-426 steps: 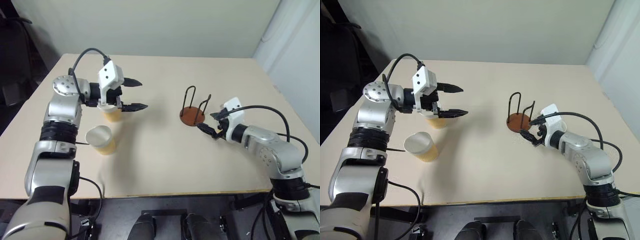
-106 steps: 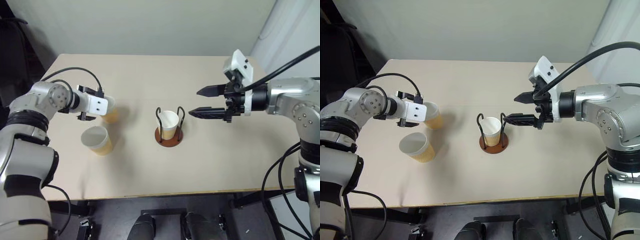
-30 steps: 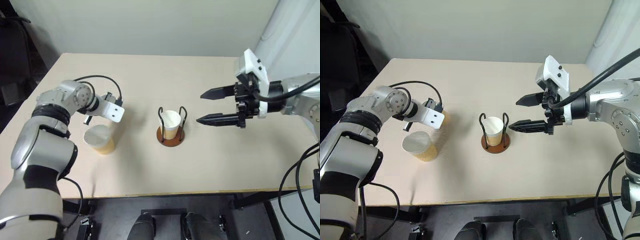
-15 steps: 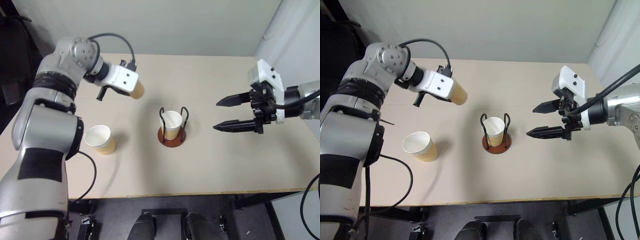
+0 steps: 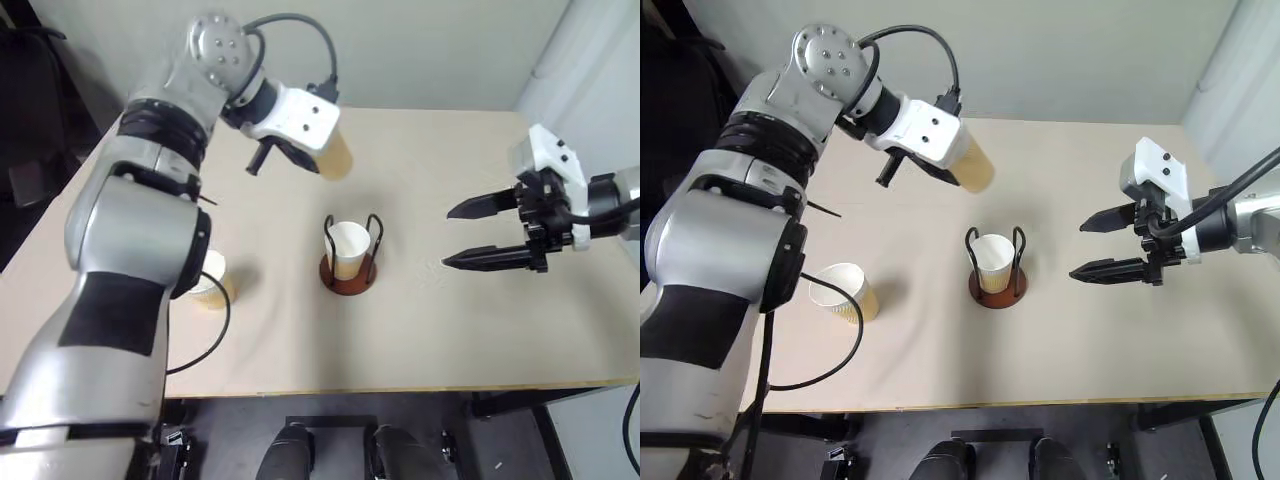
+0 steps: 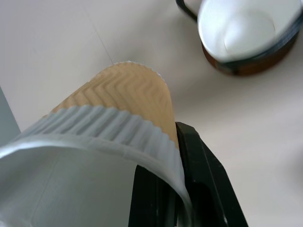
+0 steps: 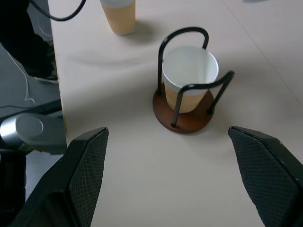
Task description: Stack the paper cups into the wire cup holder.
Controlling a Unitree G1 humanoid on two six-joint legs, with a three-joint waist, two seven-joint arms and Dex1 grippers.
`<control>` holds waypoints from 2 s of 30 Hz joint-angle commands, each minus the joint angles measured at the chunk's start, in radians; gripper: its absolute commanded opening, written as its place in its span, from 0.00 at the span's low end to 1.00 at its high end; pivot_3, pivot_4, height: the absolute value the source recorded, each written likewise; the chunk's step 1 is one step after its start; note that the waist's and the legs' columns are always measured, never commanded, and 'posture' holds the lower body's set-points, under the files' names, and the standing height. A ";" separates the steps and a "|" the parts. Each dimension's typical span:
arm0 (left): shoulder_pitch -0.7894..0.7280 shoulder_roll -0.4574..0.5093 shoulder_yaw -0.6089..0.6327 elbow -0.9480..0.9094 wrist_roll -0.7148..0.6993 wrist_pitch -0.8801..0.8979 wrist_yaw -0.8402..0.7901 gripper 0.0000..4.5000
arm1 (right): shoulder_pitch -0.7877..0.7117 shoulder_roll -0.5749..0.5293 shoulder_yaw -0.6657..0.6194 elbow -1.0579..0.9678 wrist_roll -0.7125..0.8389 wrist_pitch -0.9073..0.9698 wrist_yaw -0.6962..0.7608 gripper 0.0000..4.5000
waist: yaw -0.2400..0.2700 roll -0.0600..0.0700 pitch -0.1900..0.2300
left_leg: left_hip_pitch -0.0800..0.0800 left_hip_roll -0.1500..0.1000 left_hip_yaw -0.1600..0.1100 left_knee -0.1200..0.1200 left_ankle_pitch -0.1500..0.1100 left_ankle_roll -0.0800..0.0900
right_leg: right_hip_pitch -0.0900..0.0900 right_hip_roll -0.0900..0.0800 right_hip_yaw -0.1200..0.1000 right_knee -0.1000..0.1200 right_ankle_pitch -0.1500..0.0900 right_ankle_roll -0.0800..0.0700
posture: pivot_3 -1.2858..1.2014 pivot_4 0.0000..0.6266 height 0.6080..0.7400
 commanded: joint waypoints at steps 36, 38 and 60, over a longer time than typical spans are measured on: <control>0.045 0.056 -0.623 -0.244 -0.579 -0.092 -0.080 0.01 | 0.009 -0.034 -0.086 -0.075 0.065 0.055 -0.047 0.92 | 0.008 0.007 0.001 | -0.004 -0.028 0.000 0.016 -0.005 0.020 | 0.006 -0.025 -0.003 0.006 -0.001 0.023 | 0.52 0.24 1.00; 0.044 0.067 -0.661 -0.266 -0.607 -0.089 -0.080 0.01 | 0.011 -0.034 -0.088 -0.077 0.067 0.055 -0.050 0.92 | 0.009 0.008 0.001 | -0.004 -0.031 0.000 0.016 -0.004 0.021 | 0.006 -0.025 -0.005 0.005 -0.001 0.025 | 0.52 0.24 1.00; 0.053 0.005 -0.605 -0.168 -0.486 -0.243 -0.080 0.45 | 0.041 -0.041 -0.117 -0.102 0.099 0.073 -0.088 0.92 | 0.011 0.009 0.001 | -0.007 -0.032 -0.004 0.017 -0.004 0.023 | 0.007 -0.030 -0.002 0.000 0.001 0.029 | 0.52 0.24 1.00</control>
